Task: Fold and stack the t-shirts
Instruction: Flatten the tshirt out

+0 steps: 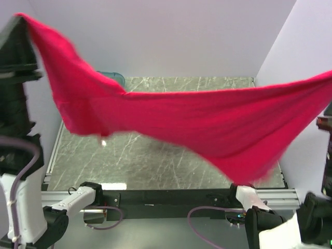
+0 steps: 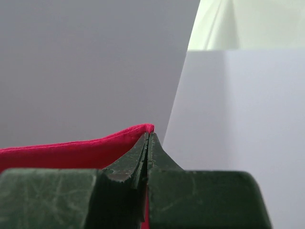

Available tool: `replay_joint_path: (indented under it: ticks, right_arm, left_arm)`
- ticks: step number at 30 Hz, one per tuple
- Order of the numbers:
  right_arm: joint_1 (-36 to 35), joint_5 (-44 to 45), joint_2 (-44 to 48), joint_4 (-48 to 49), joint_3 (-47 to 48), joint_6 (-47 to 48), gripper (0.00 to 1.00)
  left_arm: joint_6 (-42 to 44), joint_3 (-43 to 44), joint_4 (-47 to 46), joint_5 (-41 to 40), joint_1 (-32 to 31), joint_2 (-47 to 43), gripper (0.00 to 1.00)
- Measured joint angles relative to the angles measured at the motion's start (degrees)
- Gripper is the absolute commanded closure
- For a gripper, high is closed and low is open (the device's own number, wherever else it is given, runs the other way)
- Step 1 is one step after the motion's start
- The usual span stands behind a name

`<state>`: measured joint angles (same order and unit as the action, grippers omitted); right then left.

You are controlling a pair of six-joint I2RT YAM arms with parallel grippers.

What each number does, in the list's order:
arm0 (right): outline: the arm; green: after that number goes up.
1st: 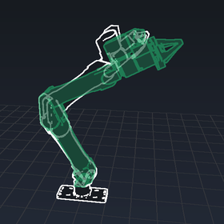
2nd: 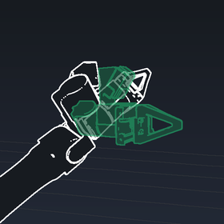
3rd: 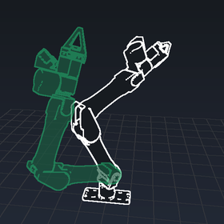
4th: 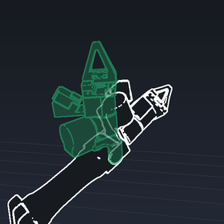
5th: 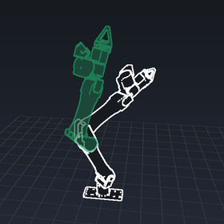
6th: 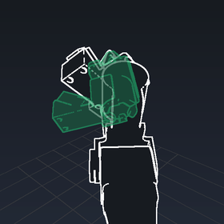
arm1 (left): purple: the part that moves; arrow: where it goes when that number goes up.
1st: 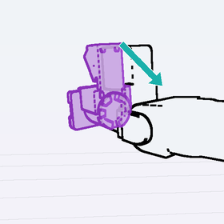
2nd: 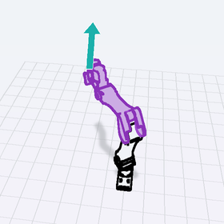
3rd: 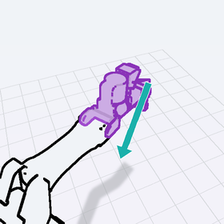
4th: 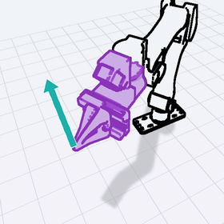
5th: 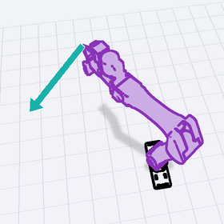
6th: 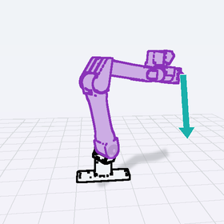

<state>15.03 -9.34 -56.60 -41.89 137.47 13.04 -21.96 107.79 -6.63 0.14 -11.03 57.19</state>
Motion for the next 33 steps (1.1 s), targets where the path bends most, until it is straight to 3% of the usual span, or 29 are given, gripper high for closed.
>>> replay_joint_path:
  ticks: [5, 12, 19, 23, 27, 33]
  right_arm:
    - [0.00, 0.22, 0.83, 2.43, -13.81, 0.11, 1.00]
    - [0.00, -4.44, 3.72, 11.02, -51.82, 0.00, 1.00]
    - [0.00, -8.09, -4.83, 24.09, -81.07, 0.09, 1.00]
    - [0.00, -7.96, -18.29, 29.66, -83.12, 0.35, 1.00]
    - [-0.02, -6.71, -32.63, 31.80, -77.37, 0.52, 1.00]
    - [0.00, -3.96, -40.68, 32.15, -70.34, 0.50, 1.00]
  left_arm:
    - [0.02, -7.89, 1.44, 0.00, -0.11, 3.37, 1.00]
    - [-0.31, -22.71, -0.11, 1.22, -0.11, 11.74, 1.00]
    - [-1.99, -30.08, -3.17, 4.66, -0.55, 31.34, 1.00]
    - [-2.54, -26.01, -1.73, 6.05, -1.95, 46.53, 1.00]
    - [-2.91, -16.74, 1.90, 6.56, -3.61, 61.09, 1.00]
    - [-3.48, -6.91, 6.01, 6.23, -4.44, 71.60, 1.00]
